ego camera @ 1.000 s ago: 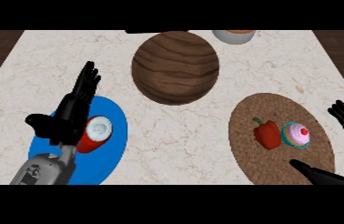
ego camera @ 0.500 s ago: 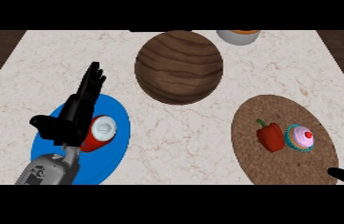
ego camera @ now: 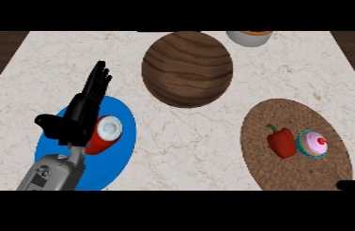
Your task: Pick the cupcake from the placemat and place it in the bowl
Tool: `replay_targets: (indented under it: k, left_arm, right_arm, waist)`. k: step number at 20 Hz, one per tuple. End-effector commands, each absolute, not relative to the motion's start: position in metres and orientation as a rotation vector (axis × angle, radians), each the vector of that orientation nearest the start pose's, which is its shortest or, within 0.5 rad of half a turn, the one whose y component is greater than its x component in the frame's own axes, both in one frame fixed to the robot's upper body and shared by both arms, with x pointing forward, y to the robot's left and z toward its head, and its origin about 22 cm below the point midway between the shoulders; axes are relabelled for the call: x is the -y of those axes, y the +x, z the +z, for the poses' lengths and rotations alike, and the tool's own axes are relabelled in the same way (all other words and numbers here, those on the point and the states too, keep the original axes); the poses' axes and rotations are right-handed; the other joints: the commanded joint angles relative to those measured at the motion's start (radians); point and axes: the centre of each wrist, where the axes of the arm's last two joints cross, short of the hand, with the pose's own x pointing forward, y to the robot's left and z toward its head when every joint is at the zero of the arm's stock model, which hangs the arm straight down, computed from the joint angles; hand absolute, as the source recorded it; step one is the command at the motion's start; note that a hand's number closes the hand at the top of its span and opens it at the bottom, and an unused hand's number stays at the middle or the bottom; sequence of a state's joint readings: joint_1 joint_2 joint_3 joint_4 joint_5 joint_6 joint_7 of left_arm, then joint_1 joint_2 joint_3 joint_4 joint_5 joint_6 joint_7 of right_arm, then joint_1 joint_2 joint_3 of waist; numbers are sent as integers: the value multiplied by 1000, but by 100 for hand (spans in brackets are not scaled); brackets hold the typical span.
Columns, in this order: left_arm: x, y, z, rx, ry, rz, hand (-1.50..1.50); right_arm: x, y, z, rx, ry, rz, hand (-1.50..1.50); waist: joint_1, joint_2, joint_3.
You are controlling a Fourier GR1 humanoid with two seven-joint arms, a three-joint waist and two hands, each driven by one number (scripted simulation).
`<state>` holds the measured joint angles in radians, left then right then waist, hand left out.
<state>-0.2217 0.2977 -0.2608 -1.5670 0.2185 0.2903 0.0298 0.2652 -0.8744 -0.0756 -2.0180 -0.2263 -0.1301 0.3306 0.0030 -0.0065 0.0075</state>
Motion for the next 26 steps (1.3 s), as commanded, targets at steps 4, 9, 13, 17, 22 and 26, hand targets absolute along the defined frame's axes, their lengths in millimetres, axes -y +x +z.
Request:
replay_targets:
  k: [4, 9, 13, 17, 22, 26]
  left_arm:
    - [-217, 279, 29, 1594, 72, -94, 0]
    - [-221, 276, 23, 1581, 88, -97, 0]
    - [-209, 271, 36, 1576, 83, -109, 0]
    - [-234, 274, 35, 1587, 78, -94, 0]
    - [-199, 281, 34, 1594, 81, -105, 0]
    - [-216, 269, 26, 1588, 53, -103, 0]
  right_arm:
    - [353, 175, 130, 1261, -519, 486, -150]
    - [367, 173, 127, 1309, -471, 483, -150]
    - [367, 182, 130, 1348, -398, 432, -150]
    - [371, 174, 103, 1403, -358, 373, -150]
    - [373, 183, 108, 1393, -333, 352, -150]
    - [369, 170, 95, 1366, -301, 340, -150]
  waist:
    - [-13, 6, -8]
    - [-15, 5, -8]
    - [-9, 5, -7]
    - [-9, 6, -7]
    - [-8, 7, -7]
    - [-8, 6, -7]
